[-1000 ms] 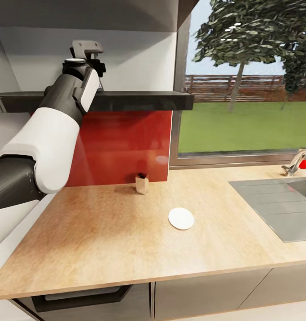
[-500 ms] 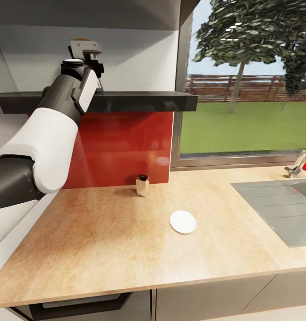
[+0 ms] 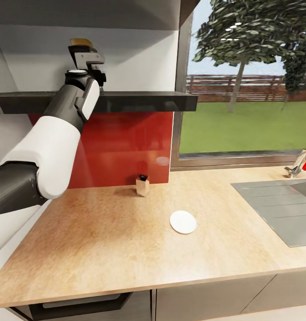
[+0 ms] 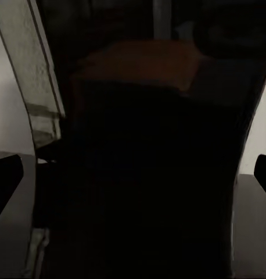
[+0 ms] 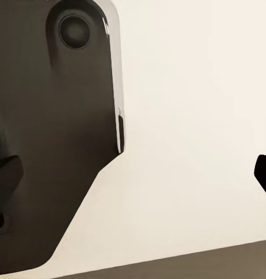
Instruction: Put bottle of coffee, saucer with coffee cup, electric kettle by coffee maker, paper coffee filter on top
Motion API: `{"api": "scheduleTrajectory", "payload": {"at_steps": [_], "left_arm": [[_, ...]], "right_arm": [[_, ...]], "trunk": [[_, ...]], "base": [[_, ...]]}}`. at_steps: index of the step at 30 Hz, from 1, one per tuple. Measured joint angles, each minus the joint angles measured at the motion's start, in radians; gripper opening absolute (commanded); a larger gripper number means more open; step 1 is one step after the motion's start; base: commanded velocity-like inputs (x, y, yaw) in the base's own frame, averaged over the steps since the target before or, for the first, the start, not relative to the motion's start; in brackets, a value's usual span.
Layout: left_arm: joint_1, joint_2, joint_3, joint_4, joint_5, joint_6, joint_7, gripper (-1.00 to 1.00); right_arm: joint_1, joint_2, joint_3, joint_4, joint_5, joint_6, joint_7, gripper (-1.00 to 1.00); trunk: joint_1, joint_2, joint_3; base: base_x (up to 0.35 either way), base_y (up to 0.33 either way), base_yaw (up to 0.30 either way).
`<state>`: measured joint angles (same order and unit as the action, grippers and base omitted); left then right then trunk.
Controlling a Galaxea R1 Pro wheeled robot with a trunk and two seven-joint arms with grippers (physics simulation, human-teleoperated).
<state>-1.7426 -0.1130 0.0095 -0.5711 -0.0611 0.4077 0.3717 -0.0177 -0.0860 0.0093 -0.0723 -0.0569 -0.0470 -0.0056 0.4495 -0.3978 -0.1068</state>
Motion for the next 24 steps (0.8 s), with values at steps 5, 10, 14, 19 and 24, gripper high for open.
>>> {"api": "scheduleTrajectory", "payload": {"at_steps": [5,10,14,19,24], "left_arm": [[0.004,0.000,-0.001,-0.001,-0.007,0.001,-0.006,-1.00],[0.005,-0.001,-0.001,-0.003,-0.005,-0.001,-0.005,-1.00],[0.013,-0.001,-0.001,-0.033,0.000,0.001,-0.003,-1.00],[0.013,-0.001,0.000,-0.061,0.001,0.006,0.000,-1.00],[0.013,-0.001,0.000,-0.064,0.002,0.008,-0.002,-1.00]], "right_arm": [[0.000,0.000,0.000,0.000,0.000,0.000,0.000,1.00],[0.000,0.000,0.000,-0.001,0.000,0.000,0.000,1.00],[0.000,0.000,0.000,-0.001,0.000,0.000,0.000,1.00],[0.000,0.000,0.000,-0.001,0.000,0.000,0.000,1.00],[0.000,0.001,0.000,-0.001,0.000,0.000,0.001,1.00]], "trunk": [[0.000,-0.001,0.000],[0.000,-0.001,0.000],[0.000,0.000,0.000],[0.000,0.000,0.000],[0.000,0.000,0.000]], "base": [[0.000,0.000,0.000],[0.000,0.000,0.000],[0.000,0.000,0.000],[0.000,0.000,0.000],[0.000,0.000,0.000]]}}
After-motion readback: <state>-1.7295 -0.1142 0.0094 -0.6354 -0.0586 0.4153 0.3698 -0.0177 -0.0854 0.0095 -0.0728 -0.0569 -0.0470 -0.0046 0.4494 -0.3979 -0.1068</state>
